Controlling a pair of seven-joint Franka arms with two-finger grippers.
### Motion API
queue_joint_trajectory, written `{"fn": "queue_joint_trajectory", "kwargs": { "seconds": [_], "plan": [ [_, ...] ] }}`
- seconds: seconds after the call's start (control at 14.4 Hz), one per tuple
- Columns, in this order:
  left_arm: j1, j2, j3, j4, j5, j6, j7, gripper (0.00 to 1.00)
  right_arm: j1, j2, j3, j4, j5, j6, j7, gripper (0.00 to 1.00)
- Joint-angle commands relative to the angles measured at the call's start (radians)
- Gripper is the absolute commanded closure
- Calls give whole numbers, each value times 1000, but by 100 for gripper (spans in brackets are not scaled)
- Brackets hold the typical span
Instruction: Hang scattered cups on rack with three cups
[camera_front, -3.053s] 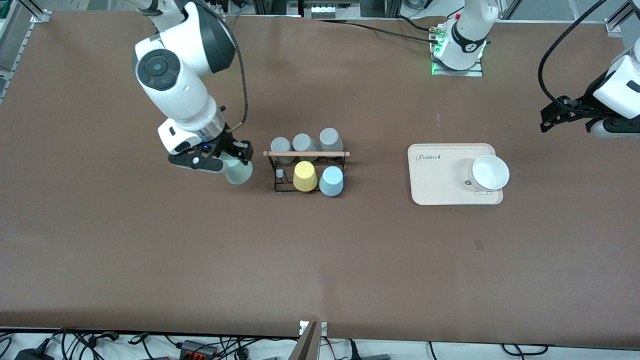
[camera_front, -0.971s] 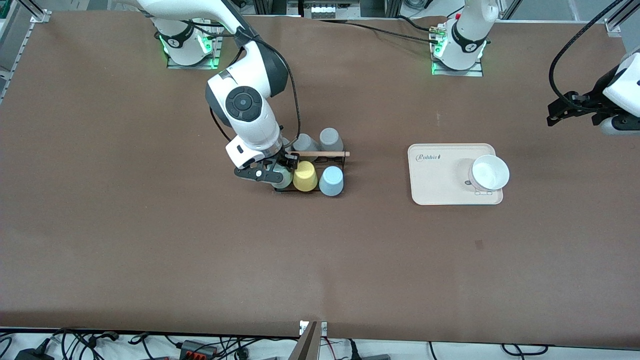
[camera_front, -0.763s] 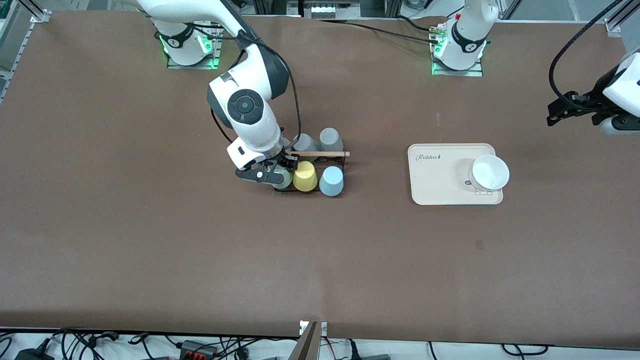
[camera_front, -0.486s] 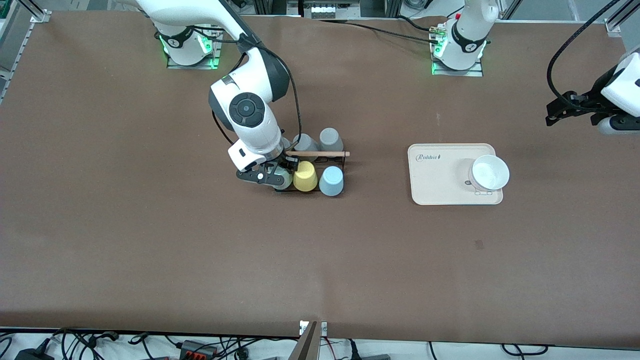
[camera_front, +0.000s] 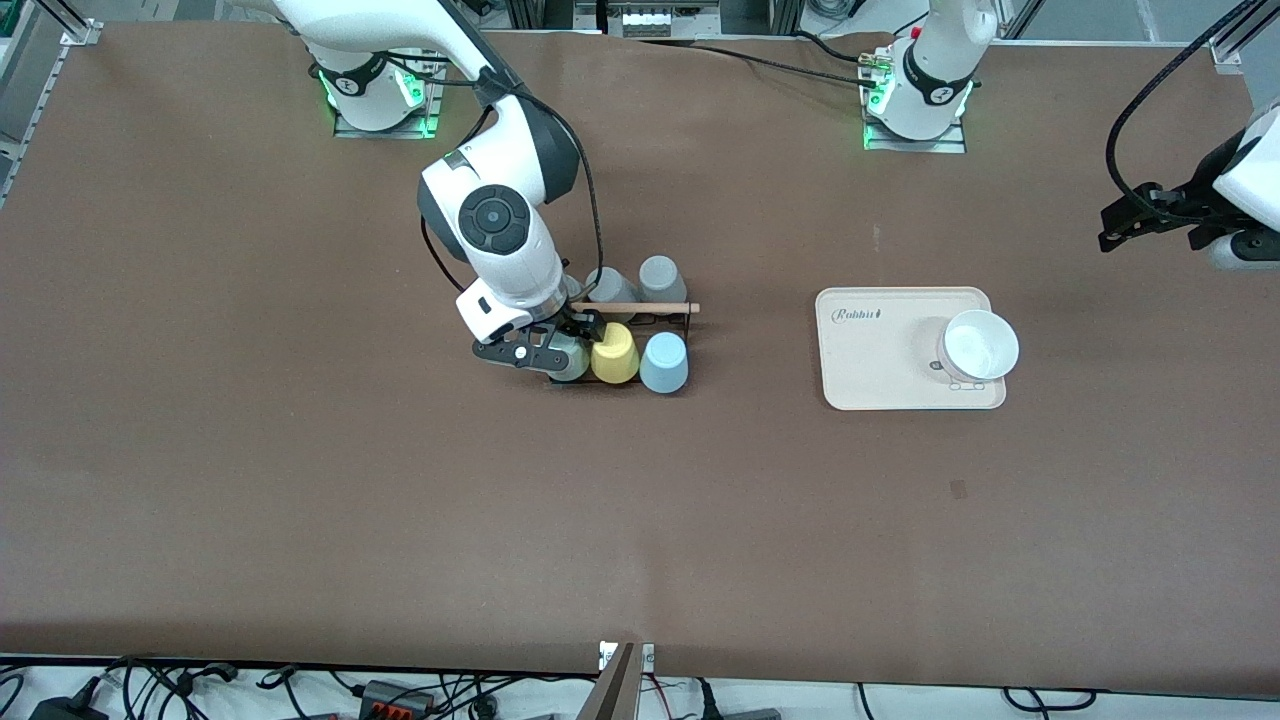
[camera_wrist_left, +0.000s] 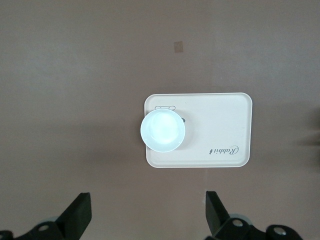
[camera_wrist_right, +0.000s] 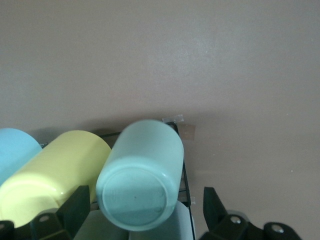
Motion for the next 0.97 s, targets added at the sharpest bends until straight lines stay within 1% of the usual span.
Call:
{"fn": "queue_joint_trajectory", "kwargs": {
  "seconds": [0.0,0.14,0.28,0.42,0.49,0.62,0.76,0.9],
  "plan": [
    [7,13,-8,31,-6,-25,23,0,13,-48,-22,10,-10,-34,-5,0],
    [7,13,0,31,-6,-25,26,0,15,-100,-43,17,5,-93,-10,0],
    [5,13,-8,31,-5,-24,23,0,0,-176,-51,17,19,-145,-12,0],
    [5,13,-8,31,-5,-25,24,0,-55,-241,-51,18,16,-215,-22,0],
    [7,13,-8,31,-6,-25,24,0,-89,-273,-51,18,15,-252,-62,0],
    [7,13,-6,31,-8,-25,24,0,-201,-325,-48,18,19,-340,-209,0],
    [7,13,-6,33,-6,-25,24,0,-348,-376,-46,17,25,-421,-373,0],
    [7,13,-2,31,-6,-25,26,0,-469,-411,-46,17,22,-450,-551,0]
  ]
}}
